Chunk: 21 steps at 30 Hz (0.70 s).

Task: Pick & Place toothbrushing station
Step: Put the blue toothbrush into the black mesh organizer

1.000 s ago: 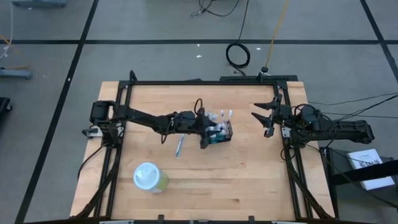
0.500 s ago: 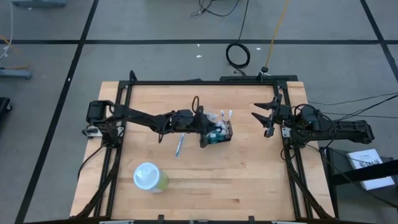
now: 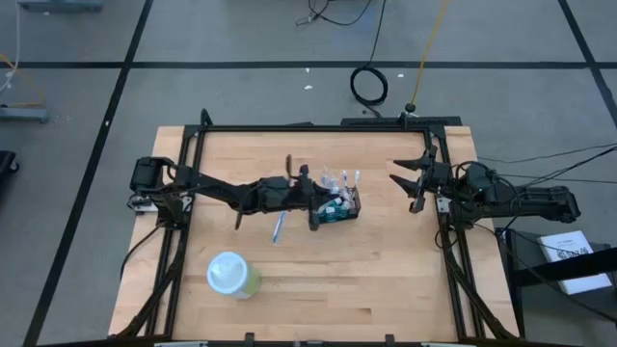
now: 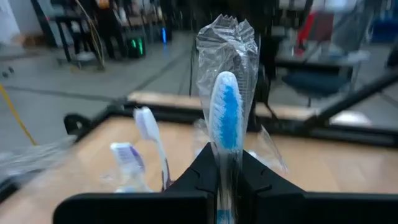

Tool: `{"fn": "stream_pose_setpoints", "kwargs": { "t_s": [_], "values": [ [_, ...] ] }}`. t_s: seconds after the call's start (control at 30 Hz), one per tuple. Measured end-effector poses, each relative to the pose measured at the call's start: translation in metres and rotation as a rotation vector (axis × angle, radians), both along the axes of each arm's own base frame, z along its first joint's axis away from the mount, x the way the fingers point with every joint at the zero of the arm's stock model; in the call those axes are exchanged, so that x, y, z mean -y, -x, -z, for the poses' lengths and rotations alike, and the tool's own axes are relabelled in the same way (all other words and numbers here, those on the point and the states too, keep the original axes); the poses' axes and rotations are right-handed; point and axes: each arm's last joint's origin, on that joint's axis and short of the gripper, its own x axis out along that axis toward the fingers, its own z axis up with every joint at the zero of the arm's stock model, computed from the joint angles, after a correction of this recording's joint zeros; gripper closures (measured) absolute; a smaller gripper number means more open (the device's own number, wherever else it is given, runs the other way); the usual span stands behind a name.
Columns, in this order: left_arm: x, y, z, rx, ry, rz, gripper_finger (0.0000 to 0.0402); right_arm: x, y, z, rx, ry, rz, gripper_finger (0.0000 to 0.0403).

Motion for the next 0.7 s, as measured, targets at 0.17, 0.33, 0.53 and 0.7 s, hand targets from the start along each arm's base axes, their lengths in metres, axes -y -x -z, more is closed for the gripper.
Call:
{"fn": "stream_pose_setpoints", "kwargs": {
  "t_s": [0.17,0.33,0.53,0.7],
  "values": [
    [-0.004,0.020,0.015,0.139,0.027,-0.028,0.0389,0.000,0.000,0.000,0.000,0.000,0.000,0.0220],
    [-0.005,0.038,0.027,0.207,0.030,-0.066,0.0389,0.000,0.000,0.000,0.003,0.000,0.000,0.0220],
    [-0.003,0.042,0.031,0.208,0.032,-0.061,0.0389,0.000,0.000,-0.001,0.007,0.001,0.000,0.0220],
    [0.002,0.042,0.030,0.214,0.037,-0.056,0.0389,0.000,0.000,-0.001,0.007,0.000,0.000,0.0220]
  ]
}}
